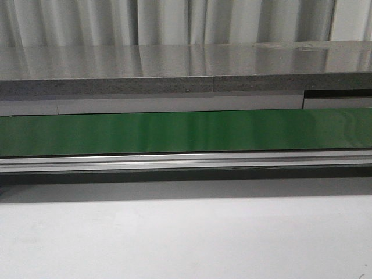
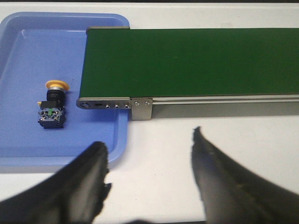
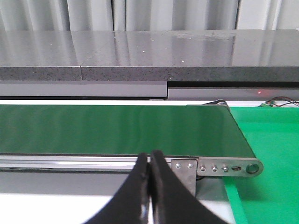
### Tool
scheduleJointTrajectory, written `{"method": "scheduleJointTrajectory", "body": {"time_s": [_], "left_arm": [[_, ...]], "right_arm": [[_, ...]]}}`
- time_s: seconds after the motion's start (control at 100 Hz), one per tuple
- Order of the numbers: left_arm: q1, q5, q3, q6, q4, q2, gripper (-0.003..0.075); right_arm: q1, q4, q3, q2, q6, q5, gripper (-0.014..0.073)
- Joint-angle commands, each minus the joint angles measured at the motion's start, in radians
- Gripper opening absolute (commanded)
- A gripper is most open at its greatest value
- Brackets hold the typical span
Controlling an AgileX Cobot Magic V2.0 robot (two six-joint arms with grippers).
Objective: Move button from left to right
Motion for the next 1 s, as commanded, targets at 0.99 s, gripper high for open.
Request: {"method": "scheduleJointTrajectory", "body": {"time_s": [0.99], "left_arm": [[0.033, 0.043, -0.354, -0.127, 0.346, 0.486, 0.0619]], "right_arm": [[-0.005, -0.014, -0.016, -0.022, 0.001, -0.074, -0.0068]]}}
